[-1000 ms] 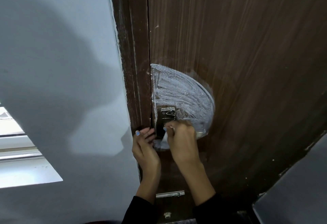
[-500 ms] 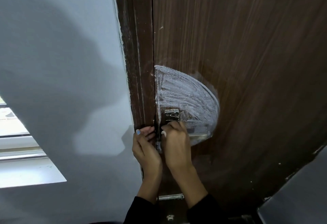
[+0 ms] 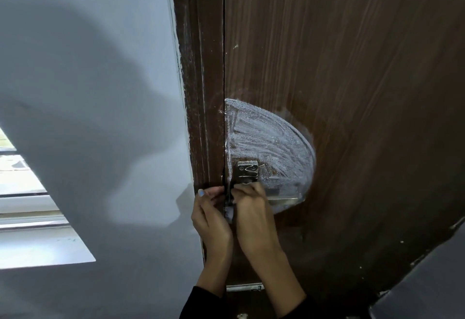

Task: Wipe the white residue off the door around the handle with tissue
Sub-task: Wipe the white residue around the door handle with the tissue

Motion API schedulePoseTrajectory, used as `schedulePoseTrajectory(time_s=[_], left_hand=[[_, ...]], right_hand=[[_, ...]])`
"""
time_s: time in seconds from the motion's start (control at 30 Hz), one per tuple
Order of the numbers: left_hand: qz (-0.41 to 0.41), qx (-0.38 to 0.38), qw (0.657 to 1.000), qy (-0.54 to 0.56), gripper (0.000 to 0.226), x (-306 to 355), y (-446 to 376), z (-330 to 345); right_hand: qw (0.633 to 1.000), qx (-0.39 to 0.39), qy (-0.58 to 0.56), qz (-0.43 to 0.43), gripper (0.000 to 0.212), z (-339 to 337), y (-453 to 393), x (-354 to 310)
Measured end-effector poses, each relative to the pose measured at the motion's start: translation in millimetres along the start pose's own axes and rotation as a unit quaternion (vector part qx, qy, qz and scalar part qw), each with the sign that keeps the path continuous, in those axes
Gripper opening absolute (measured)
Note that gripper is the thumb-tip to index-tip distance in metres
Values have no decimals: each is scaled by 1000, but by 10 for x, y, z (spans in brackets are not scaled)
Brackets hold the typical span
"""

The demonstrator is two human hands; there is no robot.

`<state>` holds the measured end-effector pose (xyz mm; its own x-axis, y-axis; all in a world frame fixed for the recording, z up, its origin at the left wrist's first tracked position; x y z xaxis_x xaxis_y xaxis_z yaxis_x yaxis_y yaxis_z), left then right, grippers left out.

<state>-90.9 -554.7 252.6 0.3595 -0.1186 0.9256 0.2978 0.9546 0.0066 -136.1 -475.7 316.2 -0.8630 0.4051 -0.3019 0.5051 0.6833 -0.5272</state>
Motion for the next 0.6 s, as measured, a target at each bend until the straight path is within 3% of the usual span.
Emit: schedulePoseTrajectory(time_s=[0.1, 0.17, 0.33, 0.4, 0.43, 0.5, 0.53, 0.6], left_hand=[[5, -3, 1000, -5, 42, 18, 3, -10], [-7, -2, 1000, -5, 41, 21, -24, -47], [-22, -4, 1000, -16, 39, 44, -88, -162], [-18, -4, 1000, -17, 39, 59, -103, -201], [-15, -5, 1000, -19, 38, 66, -108, -205], [-7, -12, 1000, -26, 38, 82, -111, -200], [-2, -20, 999, -32, 37, 94, -101, -182], [14, -46, 998, -48, 35, 127, -70, -127]], right_hand=[[993, -40, 111, 2, 6, 62, -17, -110], [993, -34, 112, 15, 4, 74, 47, -107], [997, 60, 43, 12, 37, 64, 385, 45], [973, 134, -120, 143, 40, 78, 579, 309], [917, 191, -246, 249, 35, 103, 681, 476], [695, 255, -505, 444, 19, 382, 838, 721], [596, 247, -581, 496, 14, 529, 846, 745], [468, 197, -684, 524, 13, 685, 708, 656]])
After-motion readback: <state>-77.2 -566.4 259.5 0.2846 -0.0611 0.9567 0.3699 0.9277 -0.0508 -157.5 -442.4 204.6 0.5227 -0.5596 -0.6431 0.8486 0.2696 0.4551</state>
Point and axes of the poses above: each hand's wrist, its own y-axis away from the middle knuckle, its own z-axis out of the palm, x = y × z, the point moved 7 cm from there along -y, towards the middle knuckle, and after that the axes turned 6 degrees about -z, right-handed, at the moved point
